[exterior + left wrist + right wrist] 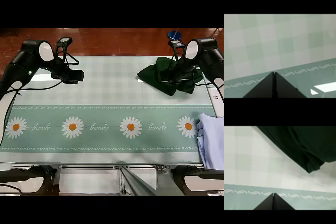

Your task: Fold the shirts.

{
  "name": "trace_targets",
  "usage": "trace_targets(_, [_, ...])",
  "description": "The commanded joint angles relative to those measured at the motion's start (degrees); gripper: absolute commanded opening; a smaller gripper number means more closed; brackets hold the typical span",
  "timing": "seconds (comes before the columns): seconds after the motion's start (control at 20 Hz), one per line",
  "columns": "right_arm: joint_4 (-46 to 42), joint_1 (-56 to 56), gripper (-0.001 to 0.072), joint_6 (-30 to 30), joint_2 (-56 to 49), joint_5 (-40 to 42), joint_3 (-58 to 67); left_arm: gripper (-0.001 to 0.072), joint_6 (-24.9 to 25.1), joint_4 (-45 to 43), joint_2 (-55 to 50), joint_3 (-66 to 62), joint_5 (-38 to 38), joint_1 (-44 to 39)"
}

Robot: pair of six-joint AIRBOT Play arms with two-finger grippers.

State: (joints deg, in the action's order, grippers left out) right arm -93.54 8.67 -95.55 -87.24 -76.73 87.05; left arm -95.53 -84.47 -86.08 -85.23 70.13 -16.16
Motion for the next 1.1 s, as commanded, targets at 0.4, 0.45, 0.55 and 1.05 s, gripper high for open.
trace_targets(0.4, [0.0,0.0,0.0022,0.0,0.0,0.0,0.0,0.0017,0.0,0.0,0.0,0.0,0.0,0.1])
trace_targets(0.45, [0.0,0.0,0.0022,0.0,0.0,0.0,0.0,0.0017,0.0,0.0,0.0,0.0,0.0,0.1])
trace_targets(0.55, [0.0,0.0,0.0022,0.0,0.0,0.0,0.0,0.0016,0.0,0.0,0.0,0.0,0.0,0.1])
trace_targets(1.05, [-0.5,0.0,0.0022,0.2,0.0,21.9,0.0,0.0017,-0.2,0.0,-0.2,0.0,-6.8,0.1])
